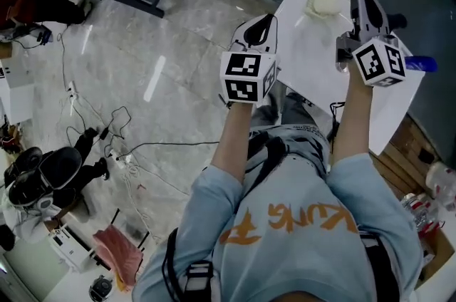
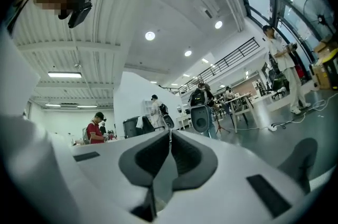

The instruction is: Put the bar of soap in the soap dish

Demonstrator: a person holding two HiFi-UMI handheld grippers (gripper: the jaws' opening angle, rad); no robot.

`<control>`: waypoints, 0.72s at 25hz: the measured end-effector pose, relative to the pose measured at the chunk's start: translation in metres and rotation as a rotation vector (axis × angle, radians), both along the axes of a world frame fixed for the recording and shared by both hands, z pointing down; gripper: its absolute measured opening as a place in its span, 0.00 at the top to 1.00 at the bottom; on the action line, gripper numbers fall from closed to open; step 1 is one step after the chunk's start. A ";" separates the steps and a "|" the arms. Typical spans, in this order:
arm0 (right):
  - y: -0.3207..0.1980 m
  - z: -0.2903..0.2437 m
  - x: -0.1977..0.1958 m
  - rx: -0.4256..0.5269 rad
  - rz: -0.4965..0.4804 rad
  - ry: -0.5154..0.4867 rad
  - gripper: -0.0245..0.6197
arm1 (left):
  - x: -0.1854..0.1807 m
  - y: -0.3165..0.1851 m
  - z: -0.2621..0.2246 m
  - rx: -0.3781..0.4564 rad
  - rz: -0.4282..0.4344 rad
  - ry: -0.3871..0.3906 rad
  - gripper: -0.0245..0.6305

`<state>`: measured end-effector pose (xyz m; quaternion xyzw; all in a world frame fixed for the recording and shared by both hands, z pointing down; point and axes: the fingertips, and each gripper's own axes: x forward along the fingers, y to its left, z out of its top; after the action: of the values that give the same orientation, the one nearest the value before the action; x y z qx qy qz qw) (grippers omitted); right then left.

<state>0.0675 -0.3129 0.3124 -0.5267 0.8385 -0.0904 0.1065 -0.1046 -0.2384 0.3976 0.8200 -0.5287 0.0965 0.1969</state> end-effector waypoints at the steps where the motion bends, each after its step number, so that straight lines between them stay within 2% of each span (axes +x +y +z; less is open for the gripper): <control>1: 0.006 -0.003 0.000 0.006 0.019 -0.008 0.90 | -0.002 0.002 -0.003 0.013 0.009 -0.002 0.93; 5: 0.030 -0.013 -0.004 0.021 0.078 0.001 0.91 | -0.012 0.002 -0.021 0.066 0.037 0.001 0.93; 9: 0.045 -0.021 0.007 0.015 0.145 0.080 0.91 | -0.004 -0.003 -0.045 0.123 0.070 0.032 0.93; 18: 0.047 0.058 0.040 -0.237 0.216 0.270 0.91 | 0.022 -0.012 -0.020 0.069 0.101 0.090 0.93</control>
<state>0.1079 -0.2657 0.3709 -0.6296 0.7674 -0.1048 -0.0605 -0.0826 -0.2506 0.3777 0.8556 -0.4801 0.0512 0.1867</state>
